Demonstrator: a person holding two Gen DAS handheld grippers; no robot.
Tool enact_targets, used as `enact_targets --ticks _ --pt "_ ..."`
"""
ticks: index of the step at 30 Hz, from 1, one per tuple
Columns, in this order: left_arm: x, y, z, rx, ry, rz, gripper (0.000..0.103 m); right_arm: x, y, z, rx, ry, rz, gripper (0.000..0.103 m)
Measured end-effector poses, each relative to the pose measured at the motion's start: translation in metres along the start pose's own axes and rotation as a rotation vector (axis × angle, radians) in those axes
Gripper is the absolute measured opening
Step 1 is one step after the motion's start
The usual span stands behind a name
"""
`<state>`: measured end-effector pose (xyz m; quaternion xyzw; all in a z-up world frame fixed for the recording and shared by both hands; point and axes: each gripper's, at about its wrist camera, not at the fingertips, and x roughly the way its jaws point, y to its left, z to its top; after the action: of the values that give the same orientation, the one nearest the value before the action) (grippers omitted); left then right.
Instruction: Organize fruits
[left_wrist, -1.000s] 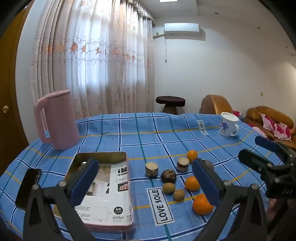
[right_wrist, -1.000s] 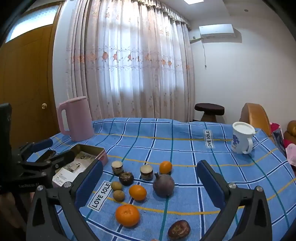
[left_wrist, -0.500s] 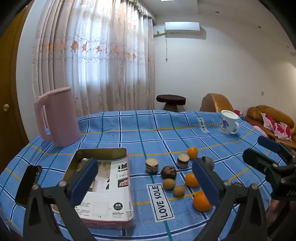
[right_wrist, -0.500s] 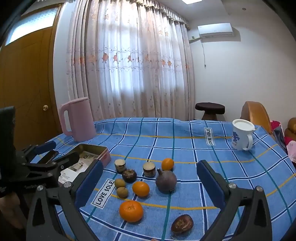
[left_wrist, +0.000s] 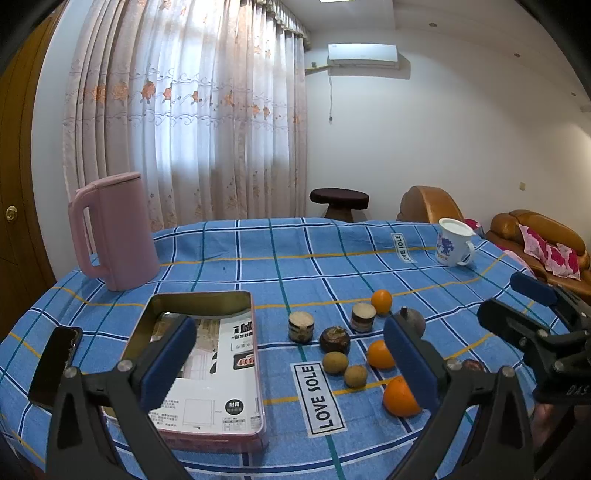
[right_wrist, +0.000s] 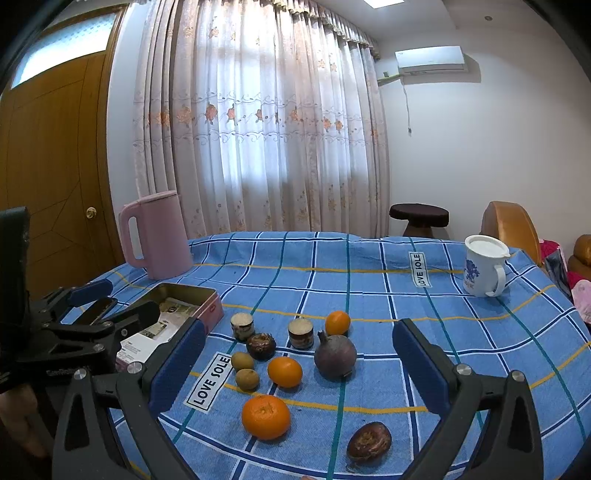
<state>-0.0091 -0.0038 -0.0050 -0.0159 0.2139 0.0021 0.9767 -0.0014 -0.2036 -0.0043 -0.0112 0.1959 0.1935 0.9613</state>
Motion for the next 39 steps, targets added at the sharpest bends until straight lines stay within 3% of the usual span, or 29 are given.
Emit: enact_targets --ticks 39 --pt "-0.0002 -0.0002 -0.0015 -0.002 0.003 -0.002 0.103 0.0038 0.0073 -0.0099 0.005 0.018 0.007 0.102"
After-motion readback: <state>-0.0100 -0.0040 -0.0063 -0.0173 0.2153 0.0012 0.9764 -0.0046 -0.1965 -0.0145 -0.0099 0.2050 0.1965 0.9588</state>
